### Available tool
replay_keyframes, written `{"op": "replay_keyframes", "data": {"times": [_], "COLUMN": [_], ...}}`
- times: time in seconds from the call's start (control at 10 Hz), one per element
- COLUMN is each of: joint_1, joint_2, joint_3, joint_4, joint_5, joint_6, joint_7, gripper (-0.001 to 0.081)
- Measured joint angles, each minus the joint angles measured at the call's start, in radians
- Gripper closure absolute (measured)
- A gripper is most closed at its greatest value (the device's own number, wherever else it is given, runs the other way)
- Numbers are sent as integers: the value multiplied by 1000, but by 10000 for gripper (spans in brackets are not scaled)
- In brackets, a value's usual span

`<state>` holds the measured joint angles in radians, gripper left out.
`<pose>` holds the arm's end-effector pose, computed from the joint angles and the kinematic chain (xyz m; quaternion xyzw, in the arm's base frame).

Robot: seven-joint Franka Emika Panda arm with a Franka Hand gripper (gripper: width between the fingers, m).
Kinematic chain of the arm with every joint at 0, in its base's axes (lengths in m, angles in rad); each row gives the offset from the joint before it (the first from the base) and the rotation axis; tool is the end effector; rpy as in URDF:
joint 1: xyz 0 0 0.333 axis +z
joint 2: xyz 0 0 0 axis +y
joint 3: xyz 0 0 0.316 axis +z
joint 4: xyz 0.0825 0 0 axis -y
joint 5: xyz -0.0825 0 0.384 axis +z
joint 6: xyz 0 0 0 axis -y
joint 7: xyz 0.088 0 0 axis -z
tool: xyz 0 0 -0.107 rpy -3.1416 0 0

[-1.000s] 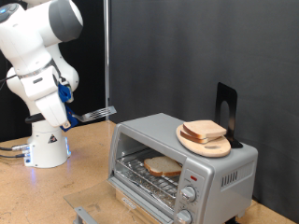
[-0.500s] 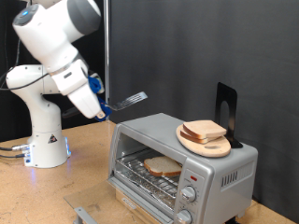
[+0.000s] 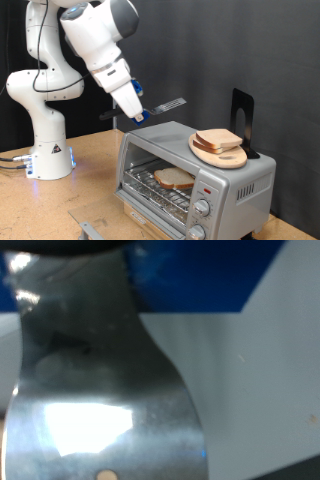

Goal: Make a piece of toast with the oven

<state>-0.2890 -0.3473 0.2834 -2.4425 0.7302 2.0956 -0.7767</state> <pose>0.4401 0.0324 0.4319 -0.9476 -0.1812 -0.1048 0.2412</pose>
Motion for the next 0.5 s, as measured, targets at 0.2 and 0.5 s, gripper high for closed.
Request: {"op": "replay_keyframes", "data": {"times": [0.2, 0.5], "joint_1": [28, 63], "joint_2": [-1, 1], "joint_3": [45, 138], "joint_4": [2, 2], "joint_5": [20, 28], "joint_6": [3, 69], "joint_7": [29, 114], "gripper": [413, 413]}}
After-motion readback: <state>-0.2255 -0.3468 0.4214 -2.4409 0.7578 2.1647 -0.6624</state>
